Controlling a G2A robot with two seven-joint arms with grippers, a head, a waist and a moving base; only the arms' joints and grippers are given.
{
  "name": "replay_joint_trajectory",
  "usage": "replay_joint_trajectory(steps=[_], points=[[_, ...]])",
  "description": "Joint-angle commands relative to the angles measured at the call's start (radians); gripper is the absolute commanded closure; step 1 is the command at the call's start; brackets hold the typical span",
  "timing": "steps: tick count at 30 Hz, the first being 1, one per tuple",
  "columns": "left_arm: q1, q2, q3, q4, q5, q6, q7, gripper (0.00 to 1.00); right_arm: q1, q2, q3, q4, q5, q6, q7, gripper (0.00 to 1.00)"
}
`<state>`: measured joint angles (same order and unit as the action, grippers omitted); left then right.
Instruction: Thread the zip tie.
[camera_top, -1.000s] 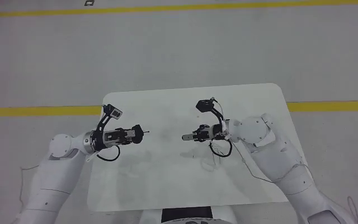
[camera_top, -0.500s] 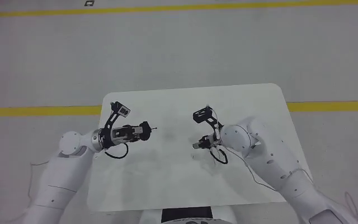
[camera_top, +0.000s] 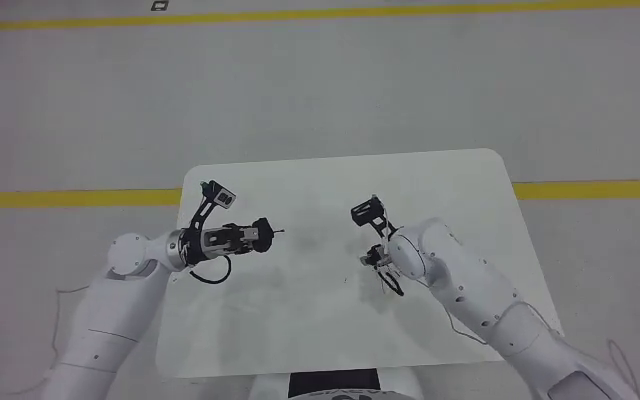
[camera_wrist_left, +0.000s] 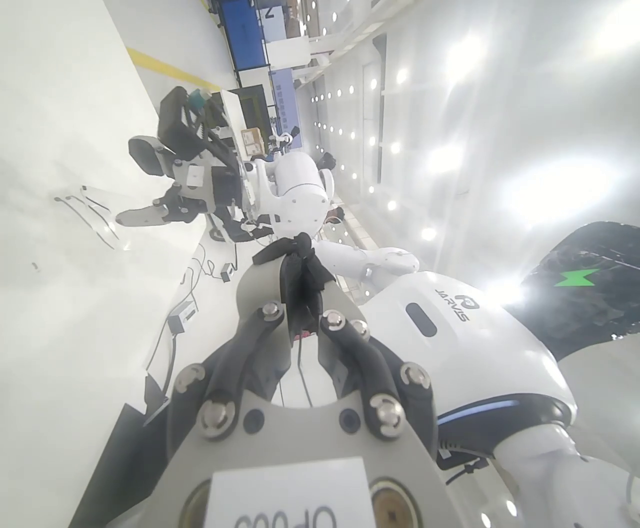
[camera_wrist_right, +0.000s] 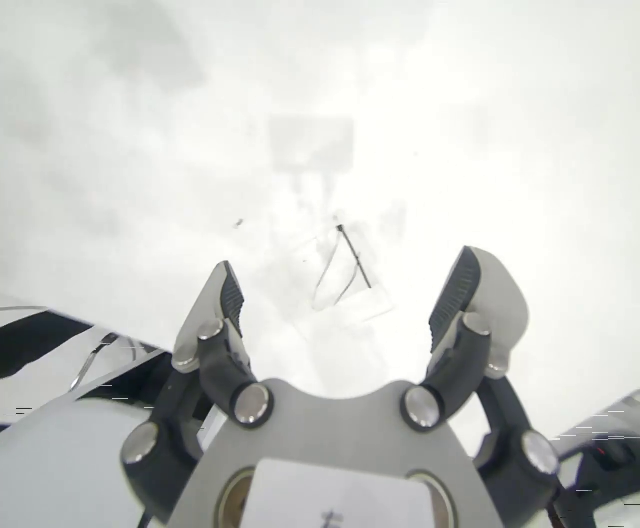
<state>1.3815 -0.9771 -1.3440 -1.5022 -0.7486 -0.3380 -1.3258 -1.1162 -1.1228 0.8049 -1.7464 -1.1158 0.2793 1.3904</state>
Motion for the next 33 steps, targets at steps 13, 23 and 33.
replay_joint_trajectory(steps=[13, 23, 33], points=[[0.000, 0.000, 0.000, 0.000, 0.000, 0.000, 0.000, 1.00, 0.041, 0.002, -0.057, 0.054, 0.023, 0.021, -0.007, 0.00], [0.000, 0.000, 0.000, 0.000, 0.000, 0.000, 0.000, 1.00, 0.060, 0.013, -0.029, 0.095, 0.153, -0.044, 0.000, 0.00], [0.000, 0.000, 0.000, 0.000, 0.000, 0.000, 0.000, 1.00, 0.140, 0.045, -0.123, 0.138, 0.256, 0.039, 0.000, 0.00]])
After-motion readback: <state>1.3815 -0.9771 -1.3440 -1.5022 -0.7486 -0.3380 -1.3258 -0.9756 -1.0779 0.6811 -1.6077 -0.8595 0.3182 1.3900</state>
